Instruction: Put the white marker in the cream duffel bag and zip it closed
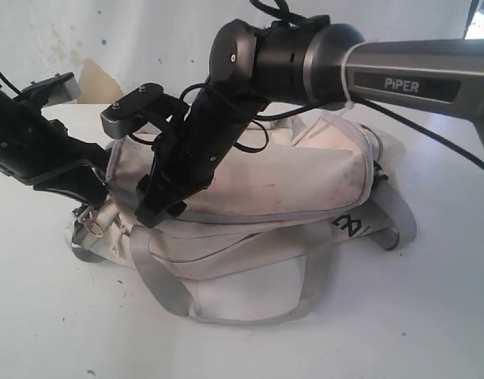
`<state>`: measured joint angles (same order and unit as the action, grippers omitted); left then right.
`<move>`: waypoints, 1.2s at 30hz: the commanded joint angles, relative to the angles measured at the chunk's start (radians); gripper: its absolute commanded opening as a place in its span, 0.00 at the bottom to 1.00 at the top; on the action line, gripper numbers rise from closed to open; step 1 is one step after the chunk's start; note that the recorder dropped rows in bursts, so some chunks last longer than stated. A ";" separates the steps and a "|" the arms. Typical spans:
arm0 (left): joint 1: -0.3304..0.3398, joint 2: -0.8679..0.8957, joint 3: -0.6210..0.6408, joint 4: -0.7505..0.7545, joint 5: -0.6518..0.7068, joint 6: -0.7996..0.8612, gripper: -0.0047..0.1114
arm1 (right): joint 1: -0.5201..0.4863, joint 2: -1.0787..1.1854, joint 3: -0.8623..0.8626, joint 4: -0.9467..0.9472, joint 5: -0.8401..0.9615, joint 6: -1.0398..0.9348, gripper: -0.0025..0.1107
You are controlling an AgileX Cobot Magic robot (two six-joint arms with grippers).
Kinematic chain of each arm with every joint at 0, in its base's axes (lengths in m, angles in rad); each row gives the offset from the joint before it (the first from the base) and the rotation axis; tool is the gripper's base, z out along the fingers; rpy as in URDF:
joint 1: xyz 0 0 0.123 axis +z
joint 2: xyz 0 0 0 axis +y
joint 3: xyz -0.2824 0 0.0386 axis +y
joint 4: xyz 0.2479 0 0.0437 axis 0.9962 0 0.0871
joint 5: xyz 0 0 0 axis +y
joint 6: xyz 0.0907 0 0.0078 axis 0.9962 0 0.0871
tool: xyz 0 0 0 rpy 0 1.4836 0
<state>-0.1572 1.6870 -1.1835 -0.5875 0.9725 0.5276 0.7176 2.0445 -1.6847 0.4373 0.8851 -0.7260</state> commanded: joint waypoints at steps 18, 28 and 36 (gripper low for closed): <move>0.007 -0.011 0.002 -0.186 0.093 -0.147 0.04 | 0.003 0.051 -0.001 -0.074 0.029 0.062 0.02; 0.093 -0.011 0.000 -0.184 0.116 -0.219 0.04 | 0.000 0.030 -0.001 -0.207 0.122 0.170 0.02; 0.191 -0.011 -0.006 -0.278 0.178 -0.184 0.04 | 0.000 0.012 -0.001 -0.326 0.125 0.210 0.02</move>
<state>-0.0116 1.6870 -1.1763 -0.8622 1.1600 0.3307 0.7328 2.0536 -1.6985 0.2427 0.9387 -0.5342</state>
